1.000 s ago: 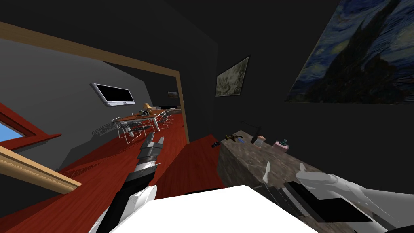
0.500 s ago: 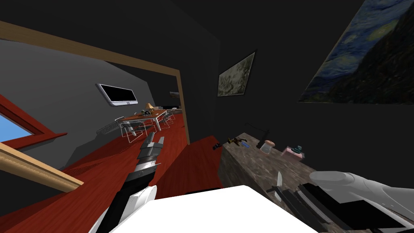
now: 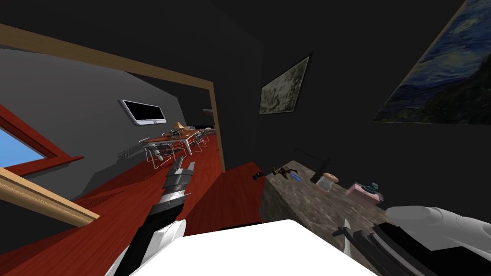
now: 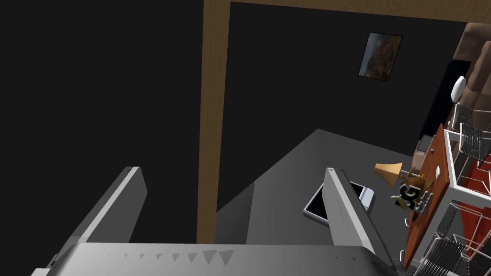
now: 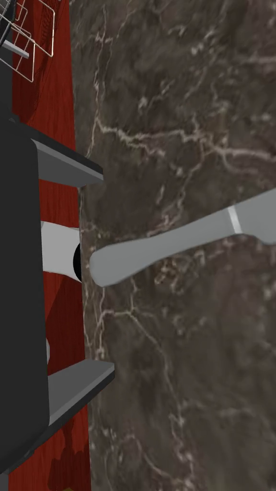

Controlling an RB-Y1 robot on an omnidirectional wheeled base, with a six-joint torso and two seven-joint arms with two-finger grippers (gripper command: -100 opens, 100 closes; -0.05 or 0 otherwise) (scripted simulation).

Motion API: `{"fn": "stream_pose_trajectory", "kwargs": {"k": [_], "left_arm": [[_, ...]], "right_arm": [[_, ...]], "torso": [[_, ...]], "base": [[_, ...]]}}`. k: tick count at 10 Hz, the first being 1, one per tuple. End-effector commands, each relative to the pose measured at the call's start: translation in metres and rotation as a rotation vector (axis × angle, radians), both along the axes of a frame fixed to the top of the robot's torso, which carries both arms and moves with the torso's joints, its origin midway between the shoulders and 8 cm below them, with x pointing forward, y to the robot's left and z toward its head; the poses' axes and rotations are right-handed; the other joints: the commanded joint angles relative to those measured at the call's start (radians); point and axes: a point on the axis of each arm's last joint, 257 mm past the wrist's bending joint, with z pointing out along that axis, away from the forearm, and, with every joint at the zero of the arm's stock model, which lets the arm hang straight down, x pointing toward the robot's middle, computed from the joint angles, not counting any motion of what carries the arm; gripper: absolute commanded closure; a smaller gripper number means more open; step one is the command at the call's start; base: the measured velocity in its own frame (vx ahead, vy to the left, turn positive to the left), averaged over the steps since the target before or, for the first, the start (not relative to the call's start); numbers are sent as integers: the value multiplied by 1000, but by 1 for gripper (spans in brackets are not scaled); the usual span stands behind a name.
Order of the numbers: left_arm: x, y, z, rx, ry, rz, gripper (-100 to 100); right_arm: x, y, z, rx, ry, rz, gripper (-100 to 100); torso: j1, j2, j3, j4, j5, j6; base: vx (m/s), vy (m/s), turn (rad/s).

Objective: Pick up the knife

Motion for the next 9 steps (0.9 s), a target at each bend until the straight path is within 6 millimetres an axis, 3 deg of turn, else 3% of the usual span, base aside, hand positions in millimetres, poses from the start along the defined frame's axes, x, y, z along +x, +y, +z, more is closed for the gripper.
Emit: {"fn": "stream_pose_trajectory", "kwargs": {"k": [1,2,3,4,5,7,8,9], "left_arm": [[0,0,0,0,0,0,0],[0,0,0,0,0,0,0],[0,0,0,0,0,0,0],[0,0,0,0,0,0,0],[0,0,0,0,0,0,0],[0,0,0,0,0,0,0],[0,0,0,0,0,0,0],[0,0,0,0,0,0,0]], "right_arm": [[-6,-24,1,-63,0,39,-100],[-10,-32,1,-85,1,51,-100],[-8,-24,0,-67,-1,44,-100],[-8,-26,-1,-72,-1,46,0],[-9,-25,-10,-72,-2,38,-100],[-11,-24,-22,-73,-3,28,-100],[-10,-24,-18,-72,-3,32,-100],[-10,-24,-18,-73,-4,31,100]], "torso": [[0,0,0,0,0,0],[-2,-1,-1,0,0,0],[-2,1,0,0,-1,0],[1,4,2,1,0,0],[3,7,4,1,0,0],[5,10,5,2,1,0],[5,10,6,2,1,0],[5,10,6,2,1,1]], "base": [[142,-88,52],[98,-90,42],[37,-38,14],[8,-8,2],[-6,4,50],[-22,16,58],[-11,6,6],[0,0,0]]}}
